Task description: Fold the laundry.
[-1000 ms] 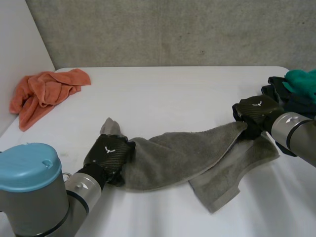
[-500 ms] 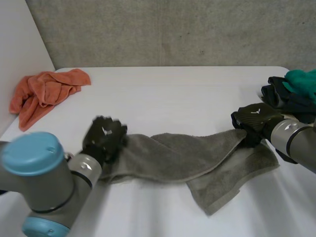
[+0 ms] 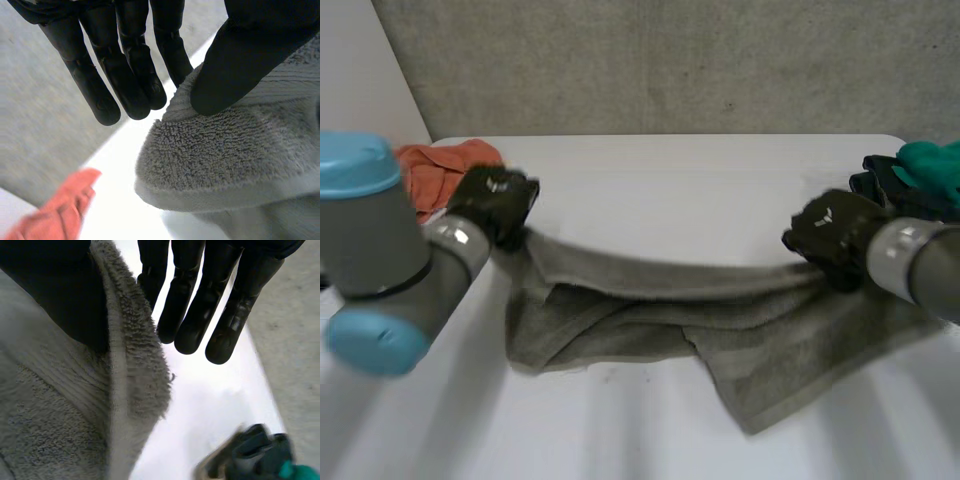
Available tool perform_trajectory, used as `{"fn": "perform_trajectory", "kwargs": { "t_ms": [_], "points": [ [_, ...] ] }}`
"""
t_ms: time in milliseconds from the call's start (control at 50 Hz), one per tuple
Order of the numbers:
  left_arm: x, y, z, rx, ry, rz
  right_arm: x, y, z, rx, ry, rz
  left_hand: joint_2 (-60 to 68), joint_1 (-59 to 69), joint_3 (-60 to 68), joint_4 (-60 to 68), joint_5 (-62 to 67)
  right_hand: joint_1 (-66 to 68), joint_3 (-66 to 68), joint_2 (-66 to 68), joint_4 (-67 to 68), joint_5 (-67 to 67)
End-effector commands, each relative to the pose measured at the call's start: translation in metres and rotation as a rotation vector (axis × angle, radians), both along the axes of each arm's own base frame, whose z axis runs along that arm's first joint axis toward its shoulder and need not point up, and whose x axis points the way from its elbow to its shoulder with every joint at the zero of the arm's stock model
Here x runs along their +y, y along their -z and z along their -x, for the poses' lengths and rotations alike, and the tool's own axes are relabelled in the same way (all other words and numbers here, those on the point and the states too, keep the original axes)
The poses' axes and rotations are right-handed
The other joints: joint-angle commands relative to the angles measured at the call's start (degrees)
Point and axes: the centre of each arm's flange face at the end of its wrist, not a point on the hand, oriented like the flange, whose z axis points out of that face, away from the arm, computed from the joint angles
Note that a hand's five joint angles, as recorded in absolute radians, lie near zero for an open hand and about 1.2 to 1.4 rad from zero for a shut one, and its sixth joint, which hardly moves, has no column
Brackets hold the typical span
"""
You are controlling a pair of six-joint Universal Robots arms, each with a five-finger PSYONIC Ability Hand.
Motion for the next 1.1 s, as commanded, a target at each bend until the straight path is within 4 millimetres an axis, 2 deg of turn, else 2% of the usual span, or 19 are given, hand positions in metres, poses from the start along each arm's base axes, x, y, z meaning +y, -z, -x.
{"fn": "perform_trajectory", "kwargs": {
  "t_ms": [20, 40, 60, 100, 120, 180, 240, 320, 400, 420, 440, 480, 500, 540, 660, 780, 880, 960, 1100],
  "points": [
    [-0.08, -0.102, 0.034, 0.117, -0.017, 0.626, -0.075, -0.056, -0.038, -0.176, 0.12, 0.478, 11.36, 14.56, 11.64, 11.25, 14.24, 20.26, 12.18, 12.65, 11.73, 14.34],
    [-0.083, -0.116, 0.035, 0.132, -0.025, 0.698, -0.086, -0.081, -0.042, -0.246, 0.13, 0.621, 11.36, 14.56, 11.64, 11.25, 14.24, 20.26, 12.18, 12.65, 11.73, 14.34],
    [-0.088, -0.149, 0.035, 0.183, -0.048, 0.858, -0.09, -0.092, -0.043, -0.28, 0.134, 0.69, 11.36, 14.56, 11.64, 11.25, 14.24, 20.26, 12.18, 12.65, 11.73, 14.34],
    [-0.089, -0.176, 0.031, 0.235, -0.073, 0.982, -0.092, -0.115, -0.045, -0.342, 0.133, 0.821, 11.36, 14.56, 11.64, 11.25, 14.24, 20.26, 12.18, 12.65, 11.73, 14.34],
    [-0.086, -0.191, 0.032, 0.269, -0.071, 1.054, -0.091, -0.14, -0.043, -0.4, 0.14, 0.947, 11.36, 14.56, 11.64, 11.25, 14.24, 20.26, 12.18, 12.65, 11.73, 14.34],
    [-0.085, -0.198, 0.028, 0.285, -0.08, 1.078, -0.08, -0.169, -0.04, -0.465, 0.14, 1.072, 11.36, 14.56, 11.64, 11.25, 14.24, 20.26, 12.18, 12.65, 11.73, 14.34],
    [-0.081, -0.196, 0.028, 0.306, -0.069, 1.048, -0.073, -0.17, -0.039, -0.461, 0.137, 1.064, 11.36, 14.56, 11.64, 11.25, 14.24, 20.26, 12.18, 12.65, 11.73, 14.34],
    [-0.077, -0.164, 0.018, 0.302, -0.06, 0.905, -0.062, -0.15, -0.038, -0.419, 0.12, 0.969, 11.36, 14.56, 11.64, 11.25, 14.24, 20.26, 12.18, 12.65, 11.73, 14.34],
    [-0.064, -0.122, 0.003, 0.293, -0.054, 0.742, -0.055, -0.101, -0.034, -0.329, 0.12, 0.781, 11.36, 14.56, 11.64, 11.25, 14.24, 20.26, 12.18, 12.65, 11.73, 14.34],
    [-0.062, -0.111, 0.001, 0.288, -0.054, 0.706, -0.05, -0.078, -0.033, -0.294, 0.114, 0.693, 11.36, 14.56, 11.64, 11.25, 14.24, 20.26, 12.18, 12.65, 11.73, 14.34],
    [-0.057, -0.089, -0.001, 0.276, -0.053, 0.638, -0.048, -0.066, -0.032, -0.278, 0.112, 0.651, 11.36, 14.56, 11.64, 11.25, 14.24, 20.26, 12.18, 12.65, 11.73, 14.34],
    [-0.051, -0.065, -0.002, 0.257, -0.051, 0.565, -0.041, -0.043, -0.031, -0.252, 0.104, 0.566, 11.36, 14.56, 11.64, 11.25, 14.24, 20.26, 12.18, 12.65, 11.73, 14.34],
    [-0.048, -0.055, -0.003, 0.247, -0.05, 0.535, -0.035, -0.021, -0.03, -0.24, 0.095, 0.485, 11.36, 14.56, 11.64, 11.25, 14.24, 20.26, 12.18, 12.65, 11.73, 14.34],
    [-0.037, -0.026, -0.003, 0.213, -0.041, 0.449, -0.03, -0.005, -0.029, -0.241, 0.087, 0.425, 11.36, 14.56, 11.64, 11.25, 14.24, 20.26, 12.18, 12.65, 11.73, 14.34],
    [-0.023, 0.037, -0.006, 0.142, -0.039, 0.277, -0.034, 0.075, -0.029, -0.291, 0.113, 0.14, 11.36, 14.56, 11.64, 11.25, 14.24, 20.26, 12.18, 12.65, 11.73, 14.34],
    [-0.021, 0.056, -0.008, 0.121, -0.041, 0.229, -0.036, 0.105, -0.03, -0.362, 0.149, 0.014, 11.36, 14.56, 11.64, 11.25, 14.24, 19.99, 11.9, 12.37, 11.45, 14.06],
    [-0.023, 0.053, -0.013, 0.123, -0.056, 0.235, -0.048, 0.11, -0.013, -0.423, 0.213, -0.041, 11.36, 14.56, 11.64, 11.25, 14.24, -17.95, -26.04, -25.57, -26.49, -23.87],
    [-0.026, 0.049, -0.02, 0.121, -0.076, 0.243, -0.057, 0.11, -0.002, -0.476, 0.265, -0.076, 11.36, 14.56, 11.64, 11.25, 14.24, -29.6, -37.68, -37.21, -38.13, -35.52],
    [-0.024, 0.049, -0.026, 0.117, -0.09, 0.228, -0.069, 0.111, 0.023, -0.552, 0.397, -0.17, 11.36, 14.56, 11.64, 11.25, 14.24, -30.64, -38.73, -38.26, -39.18, -36.57]
  ]
}}
